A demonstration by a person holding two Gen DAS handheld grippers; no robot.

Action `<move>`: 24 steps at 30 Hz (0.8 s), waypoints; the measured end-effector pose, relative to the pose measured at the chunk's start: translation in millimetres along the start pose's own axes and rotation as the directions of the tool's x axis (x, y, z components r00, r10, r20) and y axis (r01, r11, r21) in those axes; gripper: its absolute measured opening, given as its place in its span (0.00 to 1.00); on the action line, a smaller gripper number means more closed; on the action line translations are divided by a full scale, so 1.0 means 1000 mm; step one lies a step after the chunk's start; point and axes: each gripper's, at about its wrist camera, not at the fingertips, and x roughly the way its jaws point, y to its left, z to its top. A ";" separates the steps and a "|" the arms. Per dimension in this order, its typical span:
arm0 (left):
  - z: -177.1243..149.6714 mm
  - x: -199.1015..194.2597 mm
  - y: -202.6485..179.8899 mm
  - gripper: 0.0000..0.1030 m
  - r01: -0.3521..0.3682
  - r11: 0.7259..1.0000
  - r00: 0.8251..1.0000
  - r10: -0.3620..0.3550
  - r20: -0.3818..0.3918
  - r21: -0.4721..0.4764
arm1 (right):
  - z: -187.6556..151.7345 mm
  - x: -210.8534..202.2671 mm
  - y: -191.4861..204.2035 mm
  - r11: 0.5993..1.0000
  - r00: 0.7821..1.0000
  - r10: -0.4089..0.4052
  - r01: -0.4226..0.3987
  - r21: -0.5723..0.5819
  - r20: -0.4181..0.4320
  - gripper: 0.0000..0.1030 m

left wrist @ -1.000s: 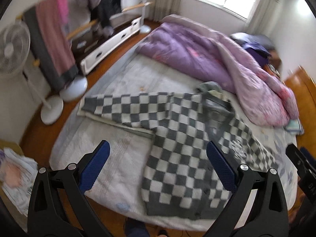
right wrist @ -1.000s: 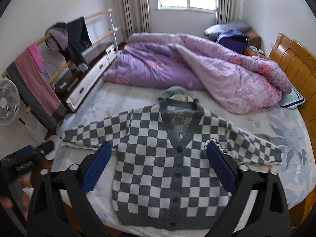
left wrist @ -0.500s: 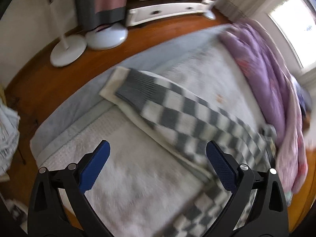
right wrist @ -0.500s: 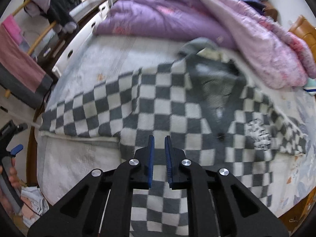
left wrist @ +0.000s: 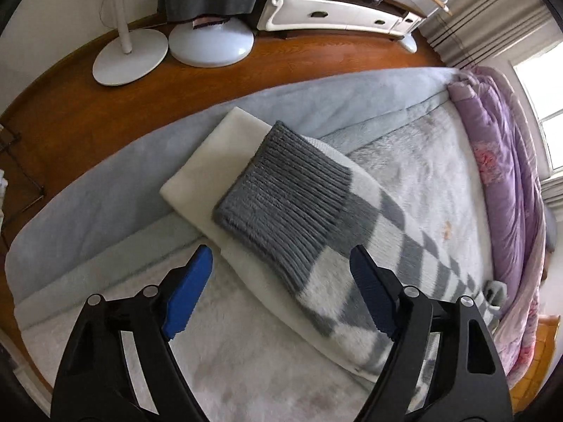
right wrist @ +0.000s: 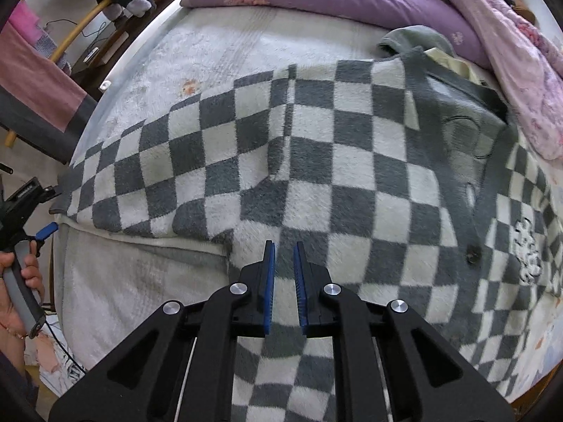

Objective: Fold large clothes
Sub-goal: 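Lower the left gripper onto the cardigan sleeve cuff and grasp it, then carry the grasped sleeve cuff across the cardigan front and release it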

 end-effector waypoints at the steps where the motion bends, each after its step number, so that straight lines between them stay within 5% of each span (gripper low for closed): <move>1: 0.002 0.005 0.001 0.75 -0.003 1.000 1.000 0.003 -0.013 0.004 | 0.001 0.003 0.000 1.000 1.000 0.001 -0.001 -0.002 0.000 0.10; 3: 0.004 0.013 0.003 0.67 -0.015 1.000 1.000 0.015 -0.019 0.006 | 0.005 0.013 0.002 1.000 1.000 0.011 -0.011 -0.001 -0.001 0.10; 7: 0.009 0.010 0.009 0.22 -0.037 0.998 0.999 0.037 0.017 0.043 | 0.011 0.033 0.004 0.999 0.999 0.042 -0.042 0.013 -0.013 0.10; 10: 0.011 -0.004 0.014 0.10 0.023 0.999 0.999 -0.024 0.038 0.043 | 0.015 0.049 0.007 0.997 0.997 0.072 -0.071 0.017 -0.030 0.10; 18: 0.008 -0.037 -0.017 0.09 0.068 0.991 0.989 -0.082 0.125 0.115 | 0.026 0.081 0.010 0.980 0.981 0.195 -0.194 0.047 -0.021 0.10; 24: -0.019 -0.105 -0.079 0.09 0.181 0.960 0.950 -0.227 0.216 0.214 | 0.029 0.127 -0.011 0.958 0.959 0.263 -0.246 0.148 -0.109 0.00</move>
